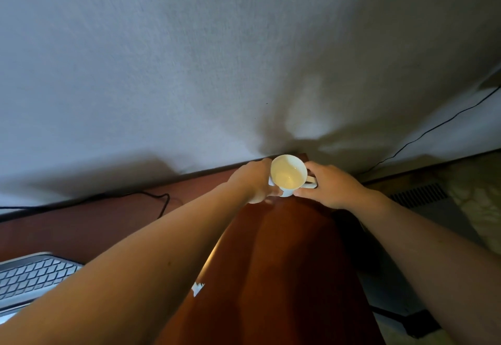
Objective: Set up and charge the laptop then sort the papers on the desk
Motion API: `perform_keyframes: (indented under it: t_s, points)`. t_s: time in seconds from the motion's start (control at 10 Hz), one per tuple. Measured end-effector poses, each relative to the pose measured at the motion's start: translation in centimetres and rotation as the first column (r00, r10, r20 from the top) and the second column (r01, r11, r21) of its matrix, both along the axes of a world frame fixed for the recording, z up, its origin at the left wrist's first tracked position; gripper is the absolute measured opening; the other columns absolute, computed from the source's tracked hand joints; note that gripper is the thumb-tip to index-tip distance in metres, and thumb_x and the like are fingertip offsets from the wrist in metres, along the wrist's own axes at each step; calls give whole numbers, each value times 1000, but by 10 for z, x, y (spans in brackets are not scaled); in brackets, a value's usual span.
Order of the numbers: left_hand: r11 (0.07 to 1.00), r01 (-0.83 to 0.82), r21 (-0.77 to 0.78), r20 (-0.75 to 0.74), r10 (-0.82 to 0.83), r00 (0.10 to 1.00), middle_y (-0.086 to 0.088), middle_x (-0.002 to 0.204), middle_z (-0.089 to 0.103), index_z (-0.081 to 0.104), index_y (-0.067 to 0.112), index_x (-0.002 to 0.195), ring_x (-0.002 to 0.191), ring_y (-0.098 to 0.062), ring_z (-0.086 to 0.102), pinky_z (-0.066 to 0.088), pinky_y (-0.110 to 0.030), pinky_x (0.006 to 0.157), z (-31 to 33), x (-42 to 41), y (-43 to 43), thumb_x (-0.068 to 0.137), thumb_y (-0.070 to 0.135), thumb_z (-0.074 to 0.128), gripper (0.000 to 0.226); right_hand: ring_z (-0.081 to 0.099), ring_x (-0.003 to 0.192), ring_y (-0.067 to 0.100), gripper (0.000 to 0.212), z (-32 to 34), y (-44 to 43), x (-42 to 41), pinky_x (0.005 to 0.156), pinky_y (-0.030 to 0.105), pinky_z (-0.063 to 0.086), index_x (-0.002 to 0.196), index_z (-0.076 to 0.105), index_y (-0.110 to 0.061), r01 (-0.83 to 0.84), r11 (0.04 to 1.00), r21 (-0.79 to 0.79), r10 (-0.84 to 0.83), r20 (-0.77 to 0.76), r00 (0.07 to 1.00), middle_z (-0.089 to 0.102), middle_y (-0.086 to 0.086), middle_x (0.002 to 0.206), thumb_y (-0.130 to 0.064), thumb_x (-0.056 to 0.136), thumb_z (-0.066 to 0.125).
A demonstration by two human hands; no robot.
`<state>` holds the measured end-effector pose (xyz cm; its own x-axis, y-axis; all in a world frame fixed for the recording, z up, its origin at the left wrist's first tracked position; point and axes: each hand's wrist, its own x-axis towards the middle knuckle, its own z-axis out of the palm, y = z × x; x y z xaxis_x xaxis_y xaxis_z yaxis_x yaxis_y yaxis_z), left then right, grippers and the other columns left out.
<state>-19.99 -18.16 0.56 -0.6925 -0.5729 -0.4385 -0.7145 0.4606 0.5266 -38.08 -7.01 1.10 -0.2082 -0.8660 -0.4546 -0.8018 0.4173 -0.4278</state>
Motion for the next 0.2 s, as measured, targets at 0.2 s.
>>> perform_keyframes:
  t_s: [0.2]
  points:
    - [971,109,-211,217,-62,974,-5,119,66,46,16,137,104,-28,64,49,-35,79,13,10,0,90,45,70,60,51,124,26,100,18,-4,9,93,44,49,147,33,-26,-17,994,109,47,-279,959,52,0,140,-68,67,75]
